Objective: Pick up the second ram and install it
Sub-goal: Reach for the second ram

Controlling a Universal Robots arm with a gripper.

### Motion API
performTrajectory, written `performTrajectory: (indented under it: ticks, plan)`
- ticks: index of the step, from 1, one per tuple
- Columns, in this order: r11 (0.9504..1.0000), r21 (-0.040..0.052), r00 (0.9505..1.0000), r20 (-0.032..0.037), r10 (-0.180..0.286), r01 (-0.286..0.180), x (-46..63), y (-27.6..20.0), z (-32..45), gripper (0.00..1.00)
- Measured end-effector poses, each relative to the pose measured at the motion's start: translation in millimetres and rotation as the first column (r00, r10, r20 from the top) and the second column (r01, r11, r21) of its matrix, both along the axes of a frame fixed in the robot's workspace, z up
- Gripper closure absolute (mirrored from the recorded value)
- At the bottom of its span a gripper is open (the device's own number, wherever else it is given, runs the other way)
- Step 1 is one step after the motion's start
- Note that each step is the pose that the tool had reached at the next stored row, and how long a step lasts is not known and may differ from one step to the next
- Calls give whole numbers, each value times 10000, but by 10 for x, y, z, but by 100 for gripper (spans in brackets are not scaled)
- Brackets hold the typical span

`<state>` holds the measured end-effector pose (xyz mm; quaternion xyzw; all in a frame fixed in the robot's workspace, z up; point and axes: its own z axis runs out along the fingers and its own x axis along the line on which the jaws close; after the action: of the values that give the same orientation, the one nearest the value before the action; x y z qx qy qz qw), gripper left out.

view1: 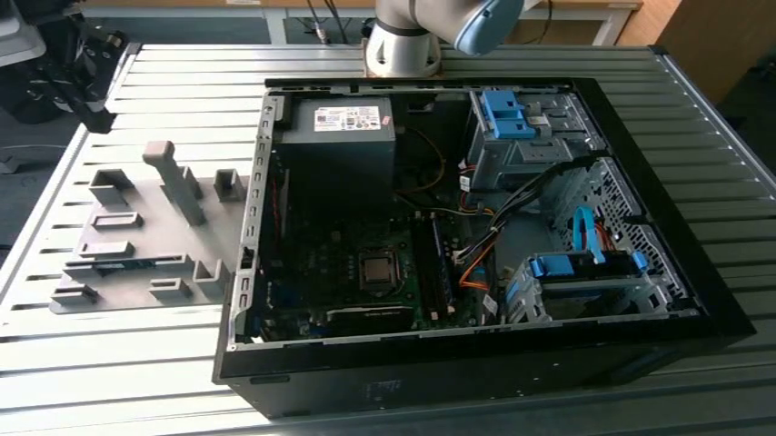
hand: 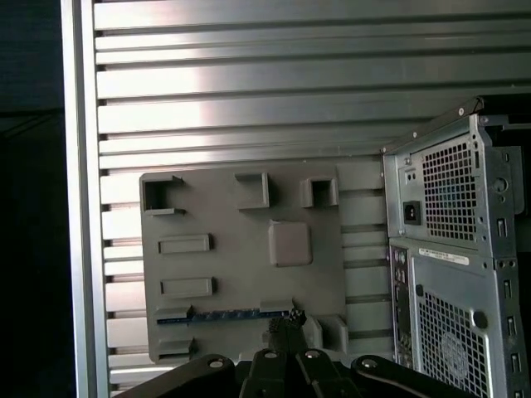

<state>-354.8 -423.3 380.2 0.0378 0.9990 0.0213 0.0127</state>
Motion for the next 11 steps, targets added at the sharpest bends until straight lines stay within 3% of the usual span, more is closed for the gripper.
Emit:
performTrajectory:
  ticks: [4, 11]
  plan:
    - [9995, -329, 10000, -13, 3, -3, -2, -1, 0, 89]
    - [9991, -333, 9996, -14, 265, -265, -67, -16, -3, 89]
